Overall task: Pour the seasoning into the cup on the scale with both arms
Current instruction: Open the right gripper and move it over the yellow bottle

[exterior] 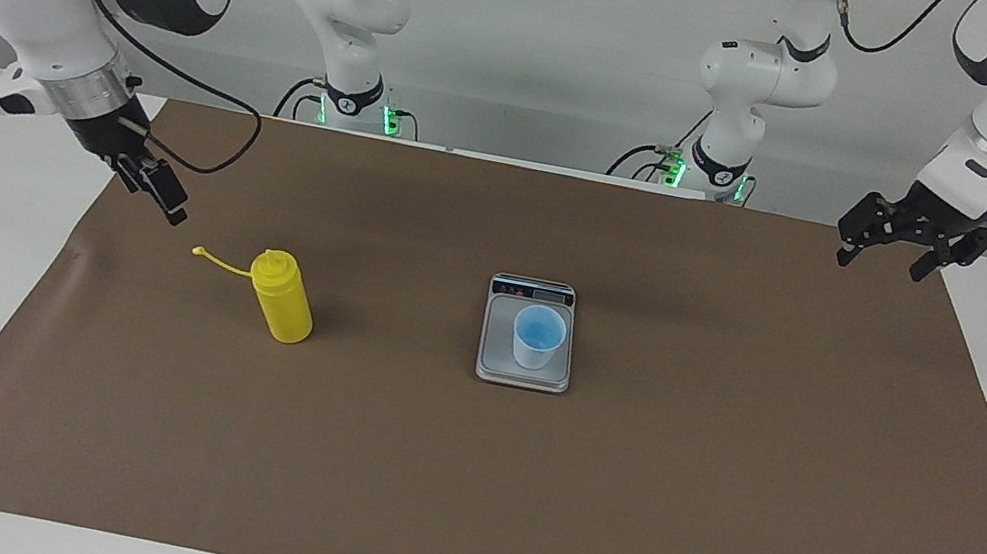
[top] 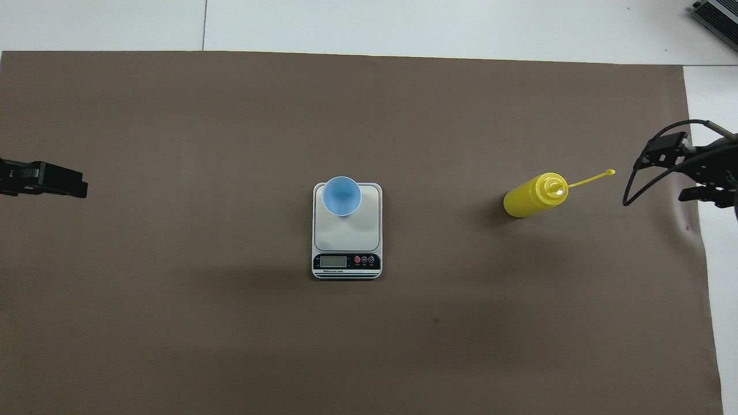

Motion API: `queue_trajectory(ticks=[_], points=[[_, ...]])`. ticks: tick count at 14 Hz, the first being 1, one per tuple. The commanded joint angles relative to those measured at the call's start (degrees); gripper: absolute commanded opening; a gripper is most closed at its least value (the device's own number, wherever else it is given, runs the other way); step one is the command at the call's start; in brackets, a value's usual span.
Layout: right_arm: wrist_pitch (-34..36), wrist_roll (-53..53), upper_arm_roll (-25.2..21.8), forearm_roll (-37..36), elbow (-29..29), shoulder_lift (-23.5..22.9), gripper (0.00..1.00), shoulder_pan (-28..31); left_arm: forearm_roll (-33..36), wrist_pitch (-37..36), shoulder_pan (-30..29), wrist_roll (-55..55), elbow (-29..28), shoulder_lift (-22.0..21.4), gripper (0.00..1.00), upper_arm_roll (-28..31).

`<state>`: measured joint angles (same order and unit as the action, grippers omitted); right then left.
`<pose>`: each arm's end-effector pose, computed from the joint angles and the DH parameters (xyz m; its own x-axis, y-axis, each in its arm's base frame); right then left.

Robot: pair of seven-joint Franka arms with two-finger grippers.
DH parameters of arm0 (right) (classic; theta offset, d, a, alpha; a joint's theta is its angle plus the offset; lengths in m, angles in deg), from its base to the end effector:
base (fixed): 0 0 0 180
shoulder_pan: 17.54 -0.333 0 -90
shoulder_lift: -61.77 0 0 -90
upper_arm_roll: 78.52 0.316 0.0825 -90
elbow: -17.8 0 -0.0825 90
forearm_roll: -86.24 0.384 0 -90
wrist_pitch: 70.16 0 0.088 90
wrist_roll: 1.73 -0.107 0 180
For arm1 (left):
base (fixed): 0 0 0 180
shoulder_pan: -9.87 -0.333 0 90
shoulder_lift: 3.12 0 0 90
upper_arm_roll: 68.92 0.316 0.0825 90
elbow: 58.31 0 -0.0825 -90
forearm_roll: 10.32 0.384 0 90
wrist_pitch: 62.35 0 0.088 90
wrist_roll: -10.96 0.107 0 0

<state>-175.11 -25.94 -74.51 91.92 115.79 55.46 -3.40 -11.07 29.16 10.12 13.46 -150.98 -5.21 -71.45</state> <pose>0.5903 -0.0990 0.5177 0.8116 -0.5833 -0.0332 -0.5835 -0.8061 -0.0986 0.5447 -0.0283 0.6248 0.9957 -0.0917 0.0167 -0.0919 -0.9957 0.0108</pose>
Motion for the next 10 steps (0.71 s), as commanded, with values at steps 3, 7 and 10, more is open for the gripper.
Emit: queue_trajectory(ticks=[3,7,10], points=[[-0.08,-15.94,0.65,6.78,-6.59,-8.36,1.00,0.45,0.66,-1.42,0.10,1.46,0.04,-0.55,1.00,-0.54],[-2.45,-25.62,0.57,13.37,-6.68,-11.96,1.00,0.89,0.66,-0.46,0.10,1.11,-2.07,-1.60,1.00,-0.72],[-2.10,-26.60,0.57,18.82,-6.41,-14.42,1.00,2.82,0.23,-0.46,0.10,0.58,-1.98,-1.60,1.00,-0.81]])
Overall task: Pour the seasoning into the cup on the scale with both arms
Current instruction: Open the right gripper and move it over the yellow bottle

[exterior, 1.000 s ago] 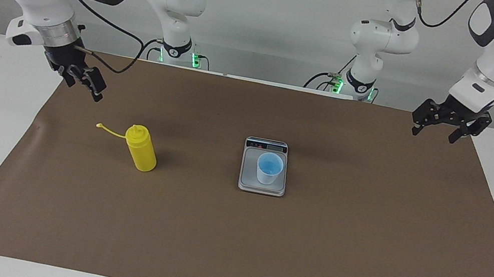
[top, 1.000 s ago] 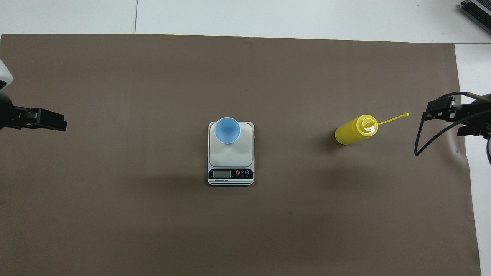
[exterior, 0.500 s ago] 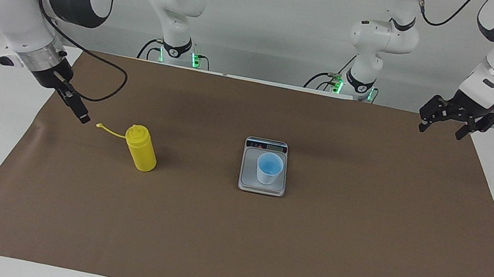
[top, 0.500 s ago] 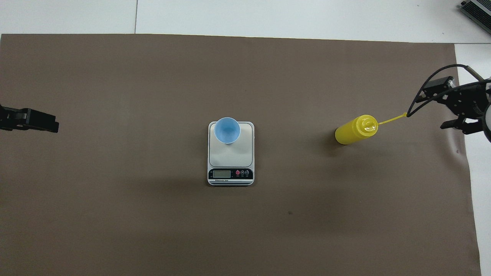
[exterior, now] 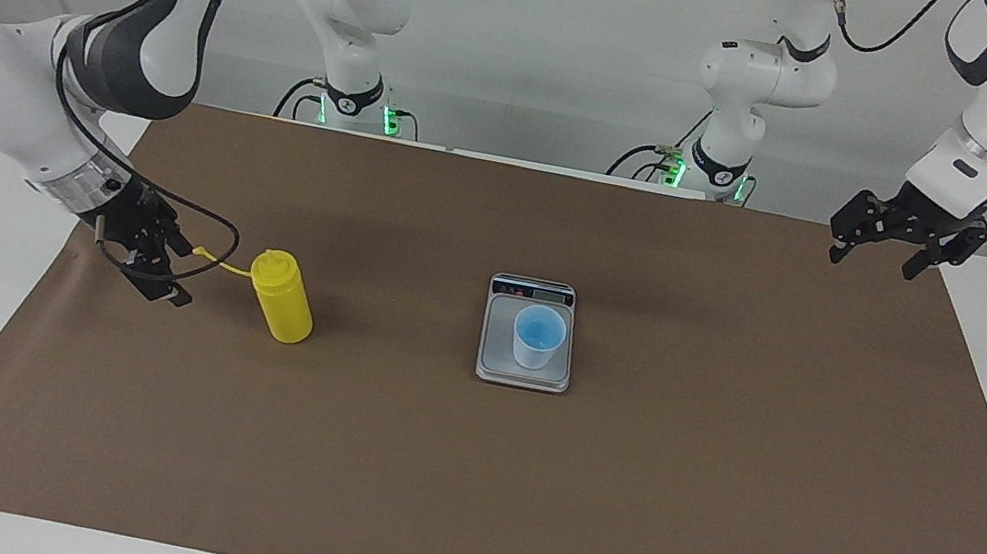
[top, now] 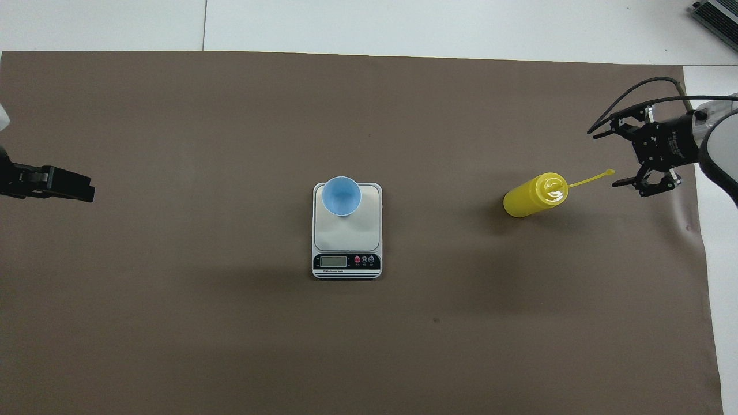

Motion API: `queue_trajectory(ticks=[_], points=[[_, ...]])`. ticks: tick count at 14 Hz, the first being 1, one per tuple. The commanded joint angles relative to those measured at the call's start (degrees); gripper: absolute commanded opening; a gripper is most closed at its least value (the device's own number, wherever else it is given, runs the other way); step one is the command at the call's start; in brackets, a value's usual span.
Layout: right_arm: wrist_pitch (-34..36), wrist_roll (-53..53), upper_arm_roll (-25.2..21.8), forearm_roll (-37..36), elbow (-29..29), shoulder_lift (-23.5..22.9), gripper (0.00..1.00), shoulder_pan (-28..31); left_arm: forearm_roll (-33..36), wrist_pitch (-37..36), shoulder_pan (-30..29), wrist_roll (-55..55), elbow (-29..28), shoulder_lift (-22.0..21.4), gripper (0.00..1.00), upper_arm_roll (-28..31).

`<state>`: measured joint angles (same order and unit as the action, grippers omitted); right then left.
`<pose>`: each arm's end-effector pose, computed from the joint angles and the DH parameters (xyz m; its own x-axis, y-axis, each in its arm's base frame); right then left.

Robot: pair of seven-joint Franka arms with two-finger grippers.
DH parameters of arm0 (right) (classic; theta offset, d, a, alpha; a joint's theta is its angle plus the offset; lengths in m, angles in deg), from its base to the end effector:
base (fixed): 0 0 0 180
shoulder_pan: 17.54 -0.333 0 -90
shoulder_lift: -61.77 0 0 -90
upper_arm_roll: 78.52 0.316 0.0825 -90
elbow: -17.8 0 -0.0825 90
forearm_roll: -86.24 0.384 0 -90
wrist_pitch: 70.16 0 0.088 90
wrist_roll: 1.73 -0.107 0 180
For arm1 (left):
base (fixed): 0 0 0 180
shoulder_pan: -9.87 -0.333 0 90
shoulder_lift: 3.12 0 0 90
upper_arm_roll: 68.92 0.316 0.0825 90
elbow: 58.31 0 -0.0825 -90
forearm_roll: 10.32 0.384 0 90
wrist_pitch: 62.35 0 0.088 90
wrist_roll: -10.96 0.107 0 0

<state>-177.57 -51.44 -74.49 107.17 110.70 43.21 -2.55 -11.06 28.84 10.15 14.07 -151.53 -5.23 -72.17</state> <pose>0.6409 -0.1013 0.4354 0.3807 -0.8645 -0.3282 -0.9244 -0.3465 -0.1594 0.5433 -0.0355 0.6200 0.9933 -0.1153 0.0019 -0.1153 -0.9933 0.0107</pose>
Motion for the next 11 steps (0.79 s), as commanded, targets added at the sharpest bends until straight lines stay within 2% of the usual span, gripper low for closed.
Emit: queue_trajectory(ticks=[1,5,11], points=[[0.53,-1.10,0.54,4.81,-1.07,-2.53,1.00,1.97,0.12,-0.23,0.16,-0.30,-1.52,-1.58,1.00,-0.09],[1.58,-1.10,0.63,12.27,-0.89,-5.69,1.00,3.81,-0.14,-0.05,0.69,-2.50,-2.14,-1.93,1.00,-0.18],[1.94,-1.97,0.54,20.89,2.09,-6.14,1.00,3.82,-0.05,-0.14,0.69,-2.50,-2.23,-1.93,1.00,-0.27]])
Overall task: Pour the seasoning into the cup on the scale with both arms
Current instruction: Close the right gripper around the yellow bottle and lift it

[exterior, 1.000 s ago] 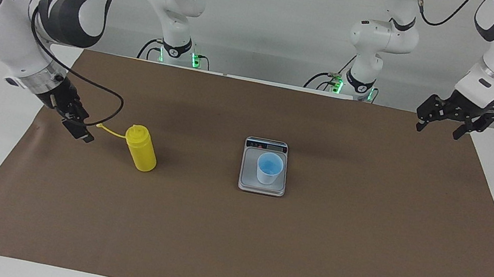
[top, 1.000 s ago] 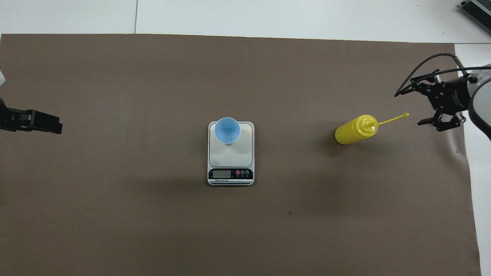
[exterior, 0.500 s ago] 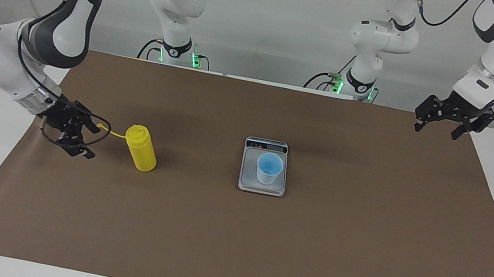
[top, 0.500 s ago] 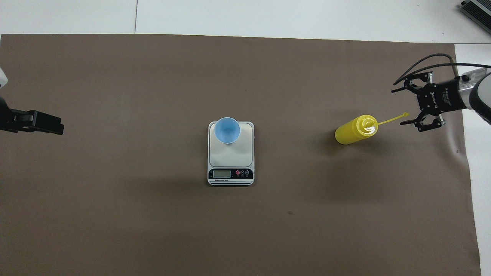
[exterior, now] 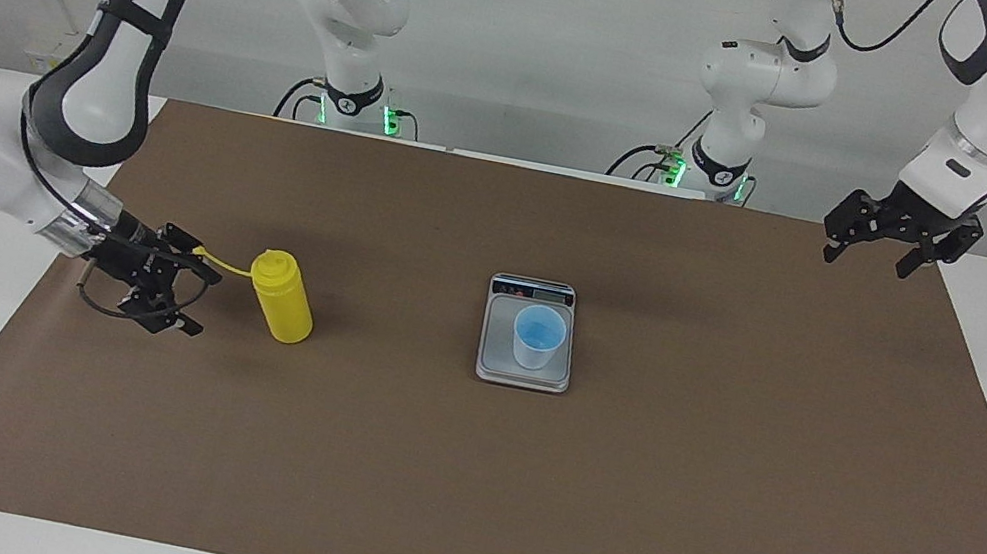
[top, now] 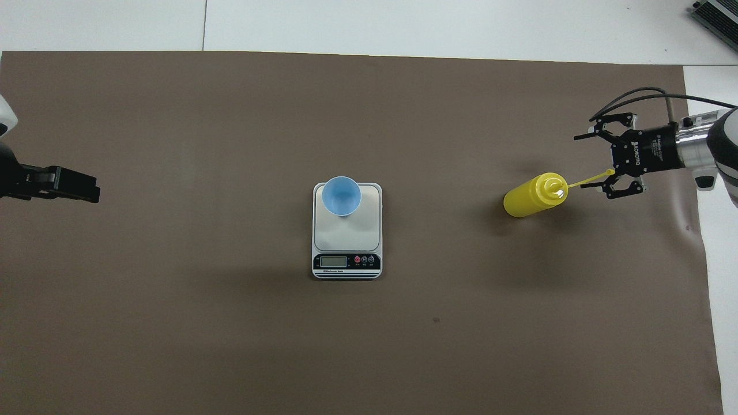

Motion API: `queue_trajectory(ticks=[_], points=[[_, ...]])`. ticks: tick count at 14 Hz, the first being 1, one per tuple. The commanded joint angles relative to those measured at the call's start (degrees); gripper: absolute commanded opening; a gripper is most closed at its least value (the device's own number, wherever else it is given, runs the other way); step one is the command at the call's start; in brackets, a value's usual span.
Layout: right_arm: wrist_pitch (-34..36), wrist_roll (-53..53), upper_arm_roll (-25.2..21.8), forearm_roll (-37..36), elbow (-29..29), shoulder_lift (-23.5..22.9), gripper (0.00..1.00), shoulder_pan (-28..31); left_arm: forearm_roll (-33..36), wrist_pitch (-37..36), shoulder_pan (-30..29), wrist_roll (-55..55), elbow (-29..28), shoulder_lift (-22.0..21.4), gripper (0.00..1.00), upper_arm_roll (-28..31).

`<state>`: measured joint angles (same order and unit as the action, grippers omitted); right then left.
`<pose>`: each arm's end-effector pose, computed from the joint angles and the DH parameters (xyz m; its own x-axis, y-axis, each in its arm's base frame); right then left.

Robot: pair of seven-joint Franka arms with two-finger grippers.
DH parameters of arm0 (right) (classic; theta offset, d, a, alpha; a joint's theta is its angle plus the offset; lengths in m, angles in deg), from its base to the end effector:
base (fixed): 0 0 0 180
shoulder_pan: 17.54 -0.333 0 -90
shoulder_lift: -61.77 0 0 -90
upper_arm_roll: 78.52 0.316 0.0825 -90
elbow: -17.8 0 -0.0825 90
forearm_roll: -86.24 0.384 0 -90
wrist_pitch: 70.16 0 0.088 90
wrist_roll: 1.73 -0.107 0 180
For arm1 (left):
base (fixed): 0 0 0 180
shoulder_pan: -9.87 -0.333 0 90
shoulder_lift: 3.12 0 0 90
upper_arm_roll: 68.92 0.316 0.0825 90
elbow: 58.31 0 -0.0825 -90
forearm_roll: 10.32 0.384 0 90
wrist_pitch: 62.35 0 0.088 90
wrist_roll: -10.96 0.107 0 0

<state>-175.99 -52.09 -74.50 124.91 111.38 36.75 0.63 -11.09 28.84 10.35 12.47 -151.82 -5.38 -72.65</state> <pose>0.6466 -0.1176 0.3665 0.1886 -0.7637 -0.6174 -0.9812 -0.1203 -0.1510 0.5420 -0.0420 0.6190 0.9951 -0.0993 -0.0008 -0.0993 -0.9950 0.0109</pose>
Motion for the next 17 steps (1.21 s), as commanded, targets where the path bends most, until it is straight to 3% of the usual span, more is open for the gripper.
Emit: queue_trajectory(ticks=[1,9,17], points=[[0.37,-1.32,0.55,3.52,2.12,0.40,1.00,0.55,-0.02,-0.31,0.32,-0.90,-2.03,-1.78,1.00,0.30],[-0.16,-0.01,0.64,8.00,9.95,3.30,1.00,-0.06,-0.02,-0.05,-0.39,-0.90,-2.03,-1.78,1.00,0.74],[0.37,4.64,0.73,12.57,13.82,5.06,1.00,-0.50,-0.02,-0.05,-0.56,-0.90,-2.03,-1.78,1.00,0.74]])
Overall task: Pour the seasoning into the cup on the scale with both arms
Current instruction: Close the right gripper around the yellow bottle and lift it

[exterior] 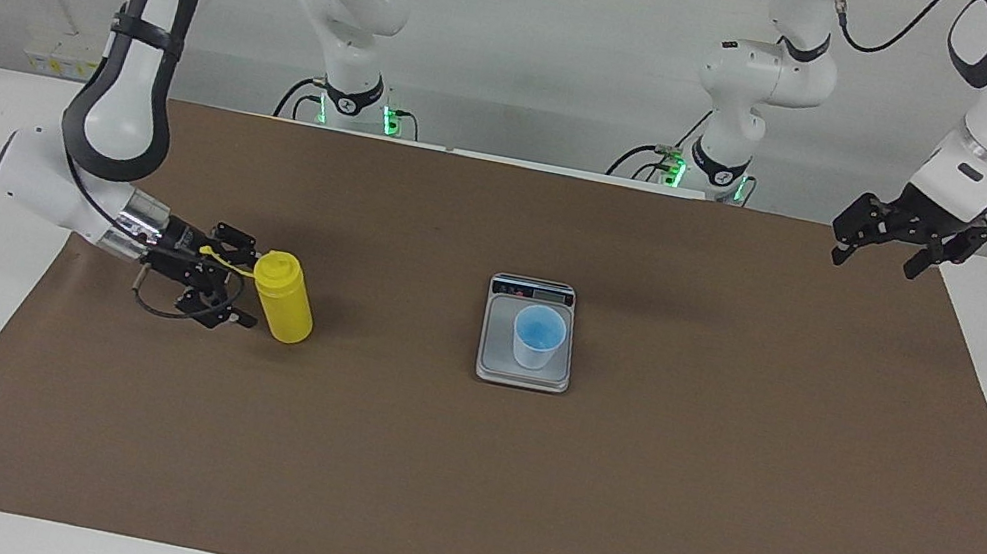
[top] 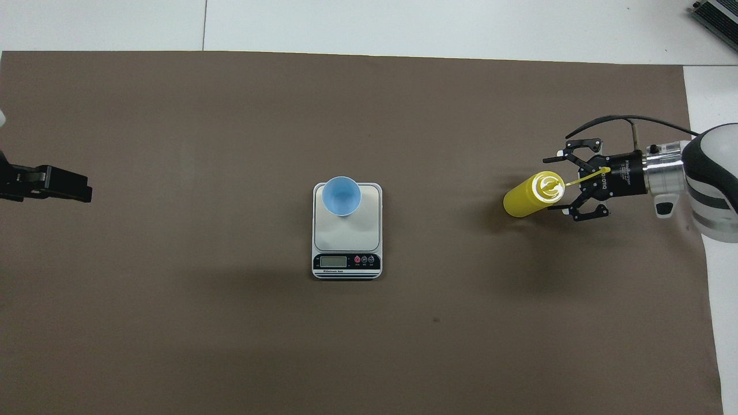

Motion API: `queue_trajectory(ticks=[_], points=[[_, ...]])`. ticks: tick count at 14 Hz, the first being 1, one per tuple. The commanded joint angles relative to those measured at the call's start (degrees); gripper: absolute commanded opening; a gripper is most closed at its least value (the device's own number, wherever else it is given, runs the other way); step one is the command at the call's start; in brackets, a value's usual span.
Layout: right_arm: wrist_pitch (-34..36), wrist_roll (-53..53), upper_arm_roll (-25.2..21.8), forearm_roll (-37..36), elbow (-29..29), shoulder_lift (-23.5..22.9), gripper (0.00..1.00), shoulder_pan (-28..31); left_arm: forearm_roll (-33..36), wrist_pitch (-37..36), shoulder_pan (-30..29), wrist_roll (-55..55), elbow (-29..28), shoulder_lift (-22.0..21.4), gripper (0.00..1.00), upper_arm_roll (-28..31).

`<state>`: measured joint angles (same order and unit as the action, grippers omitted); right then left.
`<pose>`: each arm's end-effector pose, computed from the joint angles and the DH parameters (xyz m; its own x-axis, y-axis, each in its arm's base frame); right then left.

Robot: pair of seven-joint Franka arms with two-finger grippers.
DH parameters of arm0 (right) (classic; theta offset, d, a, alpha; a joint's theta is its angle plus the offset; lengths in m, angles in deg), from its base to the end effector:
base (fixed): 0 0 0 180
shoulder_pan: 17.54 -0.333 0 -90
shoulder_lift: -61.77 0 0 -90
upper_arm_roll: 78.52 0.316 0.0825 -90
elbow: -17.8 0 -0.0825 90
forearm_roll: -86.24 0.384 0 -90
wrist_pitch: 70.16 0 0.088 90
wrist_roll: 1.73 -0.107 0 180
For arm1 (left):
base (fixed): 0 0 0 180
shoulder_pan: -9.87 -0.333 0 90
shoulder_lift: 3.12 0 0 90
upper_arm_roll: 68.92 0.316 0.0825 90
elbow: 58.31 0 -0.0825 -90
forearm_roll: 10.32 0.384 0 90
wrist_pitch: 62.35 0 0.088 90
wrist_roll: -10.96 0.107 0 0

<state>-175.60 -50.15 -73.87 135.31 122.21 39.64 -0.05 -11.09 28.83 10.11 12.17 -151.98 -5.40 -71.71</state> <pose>0.6107 -0.0809 0.3254 0.1038 -0.6412 -0.7603 -0.9945 -0.0565 -0.0881 0.5425 -0.0307 0.6179 0.9973 -0.0736 -0.0035 -0.0736 -0.9972 0.0116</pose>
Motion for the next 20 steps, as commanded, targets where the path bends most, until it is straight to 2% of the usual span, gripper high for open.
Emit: queue_trajectory(ticks=[1,8,9,11,12,16,20], points=[[-0.55,3.50,0.11,2.17,3.86,2.44,1.00,-0.09,-0.02,-0.04,-0.41,-0.60,-1.87,-1.75,1.00,-0.20],[-0.82,5.79,0.02,1.91,5.01,2.97,1.00,-2.28,-0.02,-0.04,-0.41,-0.60,-1.87,-1.75,1.00,-0.20],[-0.82,6.31,0.02,1.82,5.01,3.32,0.78,-2.20,-0.02,-0.04,-0.41,-0.60,-1.87,-1.75,1.00,-0.11],[-1.34,10.34,0.02,1.65,5.01,4.54,0.09,-2.81,-0.02,-0.04,-0.41,-0.60,-1.87,-1.75,1.00,-0.20],[-3.26,9.66,-0.16,1.64,5.01,4.72,0.00,-3.68,-0.02,-0.04,-0.41,-0.60,-1.87,-1.75,1.00,-0.20],[-6.79,6.42,-0.07,0.07,4.58,6.83,0.00,-4.56,-0.02,-0.04,-0.41,-0.60,-1.87,-1.75,1.00,-0.20],[-13.81,-6.21,-0.07,-4.49,2.21,8.50,0.00,-10.97,-0.02,-0.04,-0.41,-0.60,-1.87,-1.75,1.00,-0.20]])
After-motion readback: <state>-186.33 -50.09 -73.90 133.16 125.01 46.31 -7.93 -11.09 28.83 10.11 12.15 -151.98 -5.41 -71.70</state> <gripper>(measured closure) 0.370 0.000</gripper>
